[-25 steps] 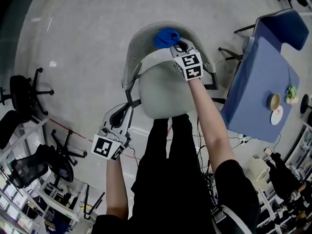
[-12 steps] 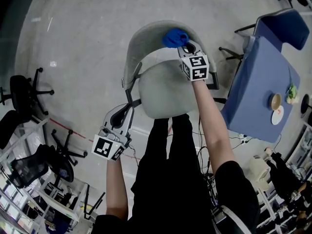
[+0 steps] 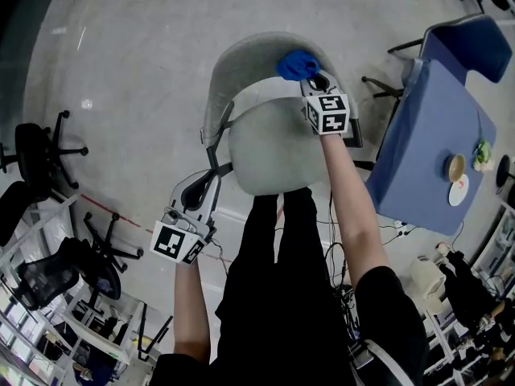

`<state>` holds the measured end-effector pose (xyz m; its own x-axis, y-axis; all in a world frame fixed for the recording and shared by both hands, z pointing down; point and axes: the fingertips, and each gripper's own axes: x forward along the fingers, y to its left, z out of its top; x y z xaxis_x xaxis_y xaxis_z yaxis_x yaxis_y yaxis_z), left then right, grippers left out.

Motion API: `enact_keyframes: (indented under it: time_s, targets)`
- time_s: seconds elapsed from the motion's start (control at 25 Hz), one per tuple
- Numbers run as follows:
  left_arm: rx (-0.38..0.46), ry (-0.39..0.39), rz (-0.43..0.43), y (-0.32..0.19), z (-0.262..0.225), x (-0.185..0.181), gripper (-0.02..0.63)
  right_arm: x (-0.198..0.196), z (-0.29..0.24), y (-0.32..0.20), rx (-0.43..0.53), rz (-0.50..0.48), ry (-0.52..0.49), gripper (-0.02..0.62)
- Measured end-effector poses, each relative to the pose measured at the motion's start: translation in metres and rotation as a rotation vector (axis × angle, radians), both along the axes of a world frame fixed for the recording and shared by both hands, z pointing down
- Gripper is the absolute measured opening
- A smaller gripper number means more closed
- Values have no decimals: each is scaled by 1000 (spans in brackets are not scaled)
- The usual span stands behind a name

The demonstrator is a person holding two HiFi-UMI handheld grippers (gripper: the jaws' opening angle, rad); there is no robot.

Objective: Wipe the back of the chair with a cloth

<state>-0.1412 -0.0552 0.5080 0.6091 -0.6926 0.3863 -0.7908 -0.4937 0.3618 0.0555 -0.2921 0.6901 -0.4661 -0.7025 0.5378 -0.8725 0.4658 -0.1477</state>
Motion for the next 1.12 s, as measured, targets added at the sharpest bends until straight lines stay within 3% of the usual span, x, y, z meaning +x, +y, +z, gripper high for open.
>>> enact_keyframes:
  time_s: [0.84,1.12]
  targets:
    - [-29,-9,-35,4,26,-20,41,-30,33,-2,-20,-48,10,77]
    - [-38,-11,-43,5,33,-27,41,-52,46,0,-16,-99,60,77]
